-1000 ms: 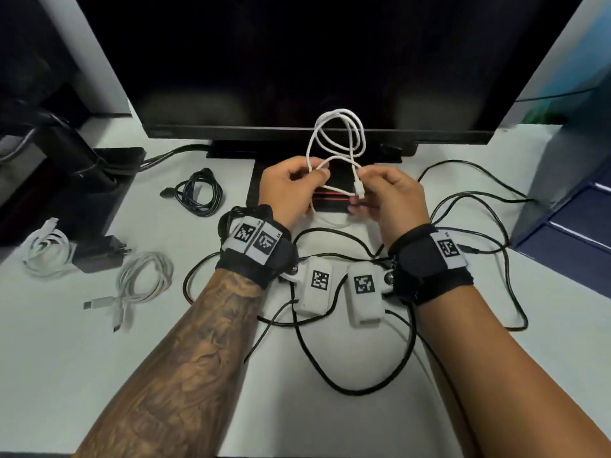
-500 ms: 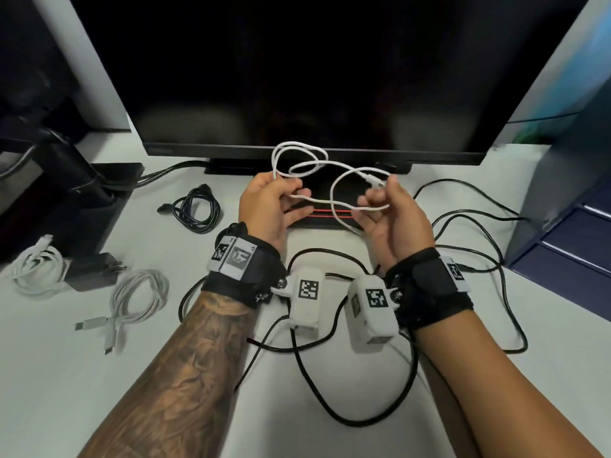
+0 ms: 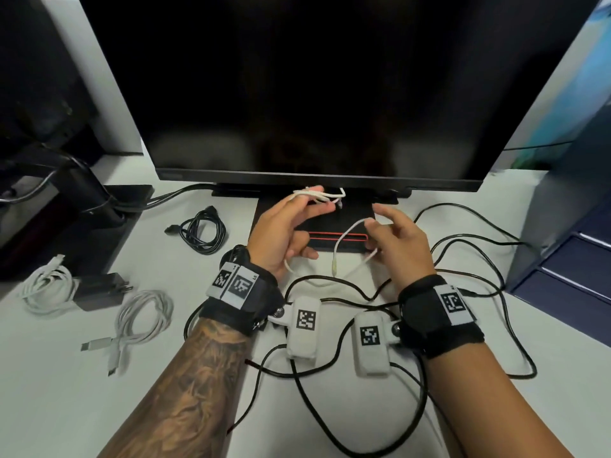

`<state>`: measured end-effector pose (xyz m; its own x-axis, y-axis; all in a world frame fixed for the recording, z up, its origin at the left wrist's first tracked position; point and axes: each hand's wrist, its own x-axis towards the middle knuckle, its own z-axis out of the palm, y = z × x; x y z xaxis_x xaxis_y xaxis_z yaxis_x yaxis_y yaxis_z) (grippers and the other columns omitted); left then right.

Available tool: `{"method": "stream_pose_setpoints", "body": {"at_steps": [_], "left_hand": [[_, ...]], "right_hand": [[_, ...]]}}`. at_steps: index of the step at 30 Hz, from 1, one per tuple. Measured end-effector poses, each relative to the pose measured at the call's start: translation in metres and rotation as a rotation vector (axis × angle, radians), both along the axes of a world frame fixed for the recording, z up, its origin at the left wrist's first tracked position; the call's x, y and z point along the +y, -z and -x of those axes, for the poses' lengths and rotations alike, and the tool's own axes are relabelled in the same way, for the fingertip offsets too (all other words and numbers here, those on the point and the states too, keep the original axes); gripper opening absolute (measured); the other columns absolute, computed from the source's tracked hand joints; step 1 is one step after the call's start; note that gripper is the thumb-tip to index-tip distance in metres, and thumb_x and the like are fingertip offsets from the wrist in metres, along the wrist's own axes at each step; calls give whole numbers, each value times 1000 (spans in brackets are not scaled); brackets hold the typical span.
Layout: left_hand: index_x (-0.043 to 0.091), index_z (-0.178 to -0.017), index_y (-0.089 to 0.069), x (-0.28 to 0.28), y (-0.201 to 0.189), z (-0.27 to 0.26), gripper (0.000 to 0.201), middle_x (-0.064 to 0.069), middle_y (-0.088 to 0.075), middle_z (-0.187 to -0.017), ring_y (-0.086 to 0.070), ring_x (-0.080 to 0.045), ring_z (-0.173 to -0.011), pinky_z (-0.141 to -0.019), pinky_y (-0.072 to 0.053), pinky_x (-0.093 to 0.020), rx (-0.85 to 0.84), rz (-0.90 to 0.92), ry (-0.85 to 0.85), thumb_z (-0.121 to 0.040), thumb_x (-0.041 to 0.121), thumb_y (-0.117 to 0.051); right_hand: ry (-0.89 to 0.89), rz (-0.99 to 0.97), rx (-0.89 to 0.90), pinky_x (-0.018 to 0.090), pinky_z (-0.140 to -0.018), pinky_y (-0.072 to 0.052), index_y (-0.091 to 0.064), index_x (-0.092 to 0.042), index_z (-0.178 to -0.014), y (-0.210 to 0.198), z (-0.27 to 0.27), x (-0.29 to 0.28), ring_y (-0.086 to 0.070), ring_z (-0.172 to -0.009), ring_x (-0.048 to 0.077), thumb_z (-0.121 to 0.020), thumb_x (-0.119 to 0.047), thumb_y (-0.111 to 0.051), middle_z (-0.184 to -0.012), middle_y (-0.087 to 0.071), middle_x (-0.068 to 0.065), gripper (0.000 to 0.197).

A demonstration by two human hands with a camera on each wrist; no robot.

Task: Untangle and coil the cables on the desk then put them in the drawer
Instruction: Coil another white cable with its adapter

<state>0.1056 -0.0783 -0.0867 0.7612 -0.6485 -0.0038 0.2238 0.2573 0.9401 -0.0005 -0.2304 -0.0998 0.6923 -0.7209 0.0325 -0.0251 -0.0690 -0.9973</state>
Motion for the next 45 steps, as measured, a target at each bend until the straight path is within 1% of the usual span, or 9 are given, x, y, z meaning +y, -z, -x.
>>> {"method": "stream_pose_setpoints", "body": {"at_steps": [3, 7, 13, 17, 22, 25, 34, 38, 45], "left_hand": [[9, -112, -67, -3, 3, 0, 34, -14, -72, -114, -25, -7, -34, -46, -45, -27, -72, -58, 35, -103, 31, -43], [9, -98, -72, -11, 2, 6, 28, -16, -73, -98, -30, -7, -35, -42, -39, -25, -148, -122, 40, -102, 24, -49], [9, -95, -72, -13, 6, 3, 20, -1, -53, -61, -36, -7, -40, -42, -34, -23, -217, -136, -94, -99, 22, -58], [13, -85, -66, -4, 9, -17, 22, 7, -29, -49, -23, -8, -37, -43, -21, -24, 78, 9, -263, -99, 25, -56], [15, -76, -59, 1, 10, -26, 25, 9, -26, -44, -21, -5, -31, -37, -18, -19, 252, 158, -304, -99, 19, -50], [15, -78, -56, 3, 8, -29, 24, 10, -25, -43, -21, -5, -31, -34, -22, -18, 306, 227, -353, -100, 20, -49], [17, -82, -55, 9, 1, -32, 23, 8, -26, -46, -21, -6, -32, -36, -24, -19, 278, 332, -303, -101, 23, -46], [16, -78, -55, 10, 0, -30, 26, 8, -26, -47, -21, -6, -33, -36, -23, -19, 247, 321, -270, -101, 24, -45], [13, -81, -61, -3, -16, -10, 20, 3, -31, -53, -23, -11, -40, -46, -16, -28, -94, 153, -312, -98, 17, -50]], "right_hand": [[35, 247, -12, 17, -74, -47, -63, -32, -127, -6, 5, -4, -51, -76, 8, -90, -29, -73, -86, -50, -5, 38], [-163, 427, -69, 2, -88, -40, -70, -26, -119, -11, 0, 5, -53, -111, -9, -89, -16, -75, -127, -56, -9, 32], [-69, 142, -197, 20, -78, -56, -78, -12, -105, -10, 1, 5, -73, -86, 9, -94, -16, -69, -91, -78, -1, 15], [67, -212, -286, 26, -74, -59, -75, -12, -104, -12, 5, -7, -72, -80, 16, -98, -22, -64, -85, -74, 5, 16], [122, -489, -275, 23, -59, -52, -70, -11, -100, -10, 3, -16, -38, -49, 7, -99, -21, -60, -58, -35, -4, 14], [130, -522, -244, 18, -40, -32, -69, -11, -100, -8, 4, -18, -25, -45, 8, -99, -19, -61, -56, -29, -5, 11], [234, -34, -153, 23, -62, -43, -58, -24, -89, -1, 2, -24, -50, -57, 5, -84, -14, -78, -71, -55, -9, 23], [268, 115, -150, 26, -87, -47, -61, -23, -105, -5, 5, -20, -58, -100, 13, -89, -18, -73, -106, -61, -4, 21], [-28, 631, -307, 25, -98, -47, -60, -26, -117, -42, 3, 16, -57, -118, 8, -90, -17, -70, -123, -61, -7, 29]]}}
